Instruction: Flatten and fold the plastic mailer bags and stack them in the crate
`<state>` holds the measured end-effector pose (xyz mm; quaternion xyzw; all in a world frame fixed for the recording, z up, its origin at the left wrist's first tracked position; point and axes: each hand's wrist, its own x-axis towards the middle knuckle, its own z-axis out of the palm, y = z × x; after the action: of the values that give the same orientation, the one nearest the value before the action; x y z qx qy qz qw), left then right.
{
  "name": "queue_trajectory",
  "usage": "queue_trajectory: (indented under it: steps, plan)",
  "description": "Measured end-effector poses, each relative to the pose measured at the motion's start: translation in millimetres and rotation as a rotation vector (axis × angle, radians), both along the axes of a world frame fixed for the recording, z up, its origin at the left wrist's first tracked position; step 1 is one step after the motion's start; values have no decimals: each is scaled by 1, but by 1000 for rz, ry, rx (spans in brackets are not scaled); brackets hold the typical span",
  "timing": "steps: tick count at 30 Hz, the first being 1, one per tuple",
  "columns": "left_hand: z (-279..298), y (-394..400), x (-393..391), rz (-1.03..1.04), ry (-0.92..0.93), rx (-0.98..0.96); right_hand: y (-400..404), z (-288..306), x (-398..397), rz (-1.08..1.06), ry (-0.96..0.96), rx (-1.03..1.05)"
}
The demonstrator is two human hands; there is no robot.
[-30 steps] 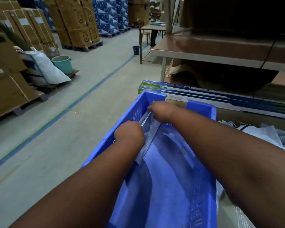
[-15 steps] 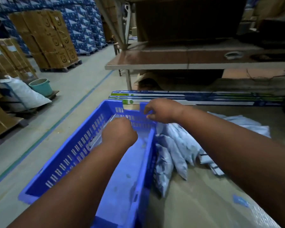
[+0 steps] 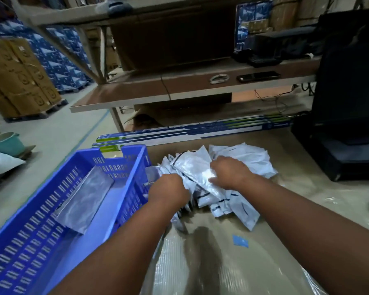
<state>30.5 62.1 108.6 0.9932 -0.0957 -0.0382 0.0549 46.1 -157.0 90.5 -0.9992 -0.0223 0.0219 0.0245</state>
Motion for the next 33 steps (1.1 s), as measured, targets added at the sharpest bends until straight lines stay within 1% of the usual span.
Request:
queue_trajectory:
  steps: [4, 7, 11, 14, 16, 18, 20, 21, 23, 25, 28, 30, 33]
  plan:
    - [-9, -18, -9, 14, 34, 9, 1, -42, -14, -61, -25, -28]
    - [-11, -21, -13, 23, 49, 13, 10, -52, -14, -60, -78, -32]
    - [-11, -18, -12, 10, 13, -42, 3, -47, -9, -82, -151, 108]
    - [-8, -13, -12, -57, -31, -77, -14, -37, -11, -90, -282, 206]
    - [-5, -8, -17, -134, -160, -90, -28, -26, -22, -76, -357, 313]
    - [-5, -3, -25, -239, -385, -109, -41, -19, -41, -7, -362, 390]
    - [-10, 1, -36, -348, -552, -119, -50, -18, -66, 111, -324, 385]
    - [-15, 3, -40, -402, -575, -110, -54, -21, -79, 168, -308, 369]
    - [-31, 7, -49, -499, -504, -51, -58, -34, -109, 253, -289, 365]
    - [-55, 7, -58, -584, -361, 20, -60, -52, -139, 305, -266, 381]
    - [-107, 8, -80, -703, -218, 14, -69, -98, -179, 347, -229, 288]
    - [-146, 13, -96, -755, -244, -44, -76, -135, -204, 353, -177, 249]
    - [-186, 23, -116, -702, -311, -158, -83, -173, -233, 329, -113, 261]
